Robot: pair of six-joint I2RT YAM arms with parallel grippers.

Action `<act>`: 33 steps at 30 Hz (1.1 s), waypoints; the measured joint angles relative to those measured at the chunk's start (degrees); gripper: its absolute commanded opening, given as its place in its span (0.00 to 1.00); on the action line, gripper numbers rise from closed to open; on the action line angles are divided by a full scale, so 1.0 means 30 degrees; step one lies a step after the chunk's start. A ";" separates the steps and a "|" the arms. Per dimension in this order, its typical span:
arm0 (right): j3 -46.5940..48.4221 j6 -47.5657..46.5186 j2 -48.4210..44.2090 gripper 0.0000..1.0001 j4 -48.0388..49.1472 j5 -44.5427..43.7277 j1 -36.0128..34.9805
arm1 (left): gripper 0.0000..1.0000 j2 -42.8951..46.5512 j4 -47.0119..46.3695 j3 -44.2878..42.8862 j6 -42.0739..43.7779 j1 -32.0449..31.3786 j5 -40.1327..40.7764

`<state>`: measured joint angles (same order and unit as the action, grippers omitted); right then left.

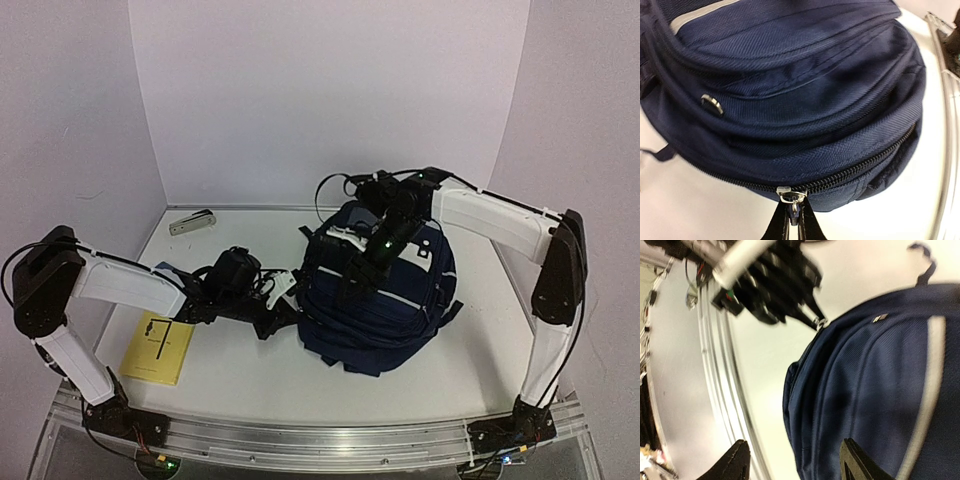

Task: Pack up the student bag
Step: Zip the student bag at the center of the board.

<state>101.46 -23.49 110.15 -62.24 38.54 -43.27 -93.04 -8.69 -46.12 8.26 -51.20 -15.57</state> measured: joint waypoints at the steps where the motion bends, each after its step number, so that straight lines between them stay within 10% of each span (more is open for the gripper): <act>1: 0.0683 0.0226 0.0205 0.54 0.0042 -0.0205 0.0000 | 0.00 0.0097 0.0117 0.0026 0.0188 0.0225 0.0089; 16: 0.9311 0.4726 0.7529 0.59 0.1735 -0.4161 -0.0410 | 0.00 0.0768 0.0409 0.0551 0.1279 0.0394 0.0890; 33: 1.0735 0.5523 0.9811 0.56 0.2945 -0.6142 -0.0718 | 0.00 0.0782 0.2164 0.0121 0.1478 -0.2529 0.3605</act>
<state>133.67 -6.93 139.59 -53.40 20.11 -45.42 -90.70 -2.20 -45.76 12.70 -58.79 -4.76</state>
